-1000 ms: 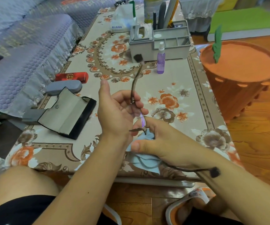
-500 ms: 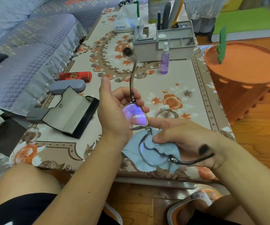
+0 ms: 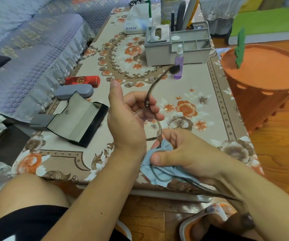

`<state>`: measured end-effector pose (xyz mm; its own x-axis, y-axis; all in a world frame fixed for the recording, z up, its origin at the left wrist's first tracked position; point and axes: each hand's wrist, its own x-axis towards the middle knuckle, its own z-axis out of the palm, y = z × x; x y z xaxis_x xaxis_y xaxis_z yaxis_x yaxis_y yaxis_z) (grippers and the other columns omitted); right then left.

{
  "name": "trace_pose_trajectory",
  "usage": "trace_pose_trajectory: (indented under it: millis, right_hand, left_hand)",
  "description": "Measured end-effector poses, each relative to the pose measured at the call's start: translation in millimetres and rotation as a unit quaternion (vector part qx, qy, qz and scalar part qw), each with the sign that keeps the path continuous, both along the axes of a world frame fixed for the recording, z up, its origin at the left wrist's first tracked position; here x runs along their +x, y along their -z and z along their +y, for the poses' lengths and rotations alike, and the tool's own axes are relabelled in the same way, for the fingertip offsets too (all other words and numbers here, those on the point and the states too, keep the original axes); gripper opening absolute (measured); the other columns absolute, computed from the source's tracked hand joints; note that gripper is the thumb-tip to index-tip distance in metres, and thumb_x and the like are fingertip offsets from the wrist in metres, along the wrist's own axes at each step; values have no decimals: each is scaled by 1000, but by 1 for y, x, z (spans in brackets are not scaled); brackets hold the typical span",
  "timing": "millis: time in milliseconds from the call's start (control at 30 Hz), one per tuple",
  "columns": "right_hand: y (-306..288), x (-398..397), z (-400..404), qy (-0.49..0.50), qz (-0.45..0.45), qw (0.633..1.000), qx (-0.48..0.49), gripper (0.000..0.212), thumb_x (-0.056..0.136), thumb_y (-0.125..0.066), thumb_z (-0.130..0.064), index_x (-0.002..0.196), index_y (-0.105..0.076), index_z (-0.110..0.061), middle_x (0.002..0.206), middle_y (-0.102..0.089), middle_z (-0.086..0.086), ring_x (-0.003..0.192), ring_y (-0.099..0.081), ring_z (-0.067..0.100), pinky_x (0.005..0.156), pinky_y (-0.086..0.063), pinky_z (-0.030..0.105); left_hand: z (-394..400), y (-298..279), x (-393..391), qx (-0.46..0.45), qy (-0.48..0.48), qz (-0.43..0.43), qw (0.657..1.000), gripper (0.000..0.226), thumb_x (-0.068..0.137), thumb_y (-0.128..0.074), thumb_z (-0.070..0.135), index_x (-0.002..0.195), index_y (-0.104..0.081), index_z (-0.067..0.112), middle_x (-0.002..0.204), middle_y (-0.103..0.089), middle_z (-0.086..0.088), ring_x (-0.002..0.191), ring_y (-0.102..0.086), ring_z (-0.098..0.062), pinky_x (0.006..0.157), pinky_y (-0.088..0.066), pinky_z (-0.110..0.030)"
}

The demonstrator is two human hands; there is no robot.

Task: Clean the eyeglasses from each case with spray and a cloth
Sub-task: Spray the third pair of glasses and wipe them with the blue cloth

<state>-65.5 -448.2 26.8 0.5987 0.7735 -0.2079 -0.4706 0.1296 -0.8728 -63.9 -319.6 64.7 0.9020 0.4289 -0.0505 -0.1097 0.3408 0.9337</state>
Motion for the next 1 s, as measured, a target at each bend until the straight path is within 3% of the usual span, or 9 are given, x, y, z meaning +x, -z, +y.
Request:
trace_pose_trajectory:
  millis: [100,167,300,400,600,700,867,933,1000]
  right_hand:
    - [-1,1,1,10,-81,995,-51,39,71,-85,-4,96,-59,9,102,-68,36,90,-70,42,88,-57,55]
    - [-3,-1,2,27,-110,991,-75,46,68,-88,-13,96,-58,8,99,-69,34,90,-70,40,89,-54,60]
    - [-3,-2,-1,44,-181,977,-102,23,74,-84,-26,78,-62,-20,74,-69,1,71,-66,14,65,-51,32]
    - [-6,-4,-1,46,-186,978,-78,11,86,-72,-26,87,-67,-17,79,-72,3,74,-67,15,67,-52,28]
    - [-7,-6,0,75,-139,985,-70,41,102,-48,-39,104,-68,-3,86,-71,5,77,-68,13,70,-52,23]
    - [-8,-5,0,115,-119,982,-91,37,93,-50,-48,85,-77,-25,88,-77,-2,84,-72,11,78,-53,23]
    - [-14,-2,-2,156,-92,978,-101,45,101,-45,-41,73,-78,-29,77,-77,-1,73,-73,15,67,-56,21]
    - [-9,13,-7,209,-38,973,-85,39,102,-46,-39,94,-73,-12,83,-76,11,76,-71,24,70,-58,29]
    - [-7,28,-17,228,28,973,-36,43,103,-46,-35,115,-61,3,104,-74,22,91,-72,28,88,-60,37]
  left_hand:
    - [-3,0,-2,16,-4,-9,1000,76,107,-23,49,63,-68,6,57,-61,-11,48,-59,-23,72,-43,-51]
    - [-3,0,-1,17,-1,-10,1000,77,107,-23,50,64,-69,5,58,-62,-11,49,-59,-25,72,-42,-52]
    - [0,-5,1,-4,17,-1,1000,77,106,-25,51,66,-68,2,59,-61,-14,49,-59,-27,73,-42,-51]
    - [5,-9,4,-33,37,14,999,75,105,-28,53,65,-67,3,60,-60,-15,51,-57,-29,69,-46,-44]
    - [9,-11,7,-39,31,-11,999,75,104,-27,55,69,-68,2,61,-59,-13,49,-57,-26,72,-42,-47]
    - [8,-9,7,-34,11,-19,999,75,105,-27,53,67,-68,3,60,-60,-12,49,-57,-25,75,-41,-50]
    - [13,-9,9,-24,-6,-26,999,74,106,-27,52,65,-66,4,59,-58,-13,49,-57,-25,71,-45,-46]
    - [21,-8,11,-40,-10,-44,998,73,106,-26,52,68,-65,3,61,-57,-13,52,-56,-25,64,-49,-40]
    - [28,-6,12,-65,-14,-73,995,72,106,-26,51,69,-65,2,63,-58,-11,54,-56,-24,58,-51,-36]
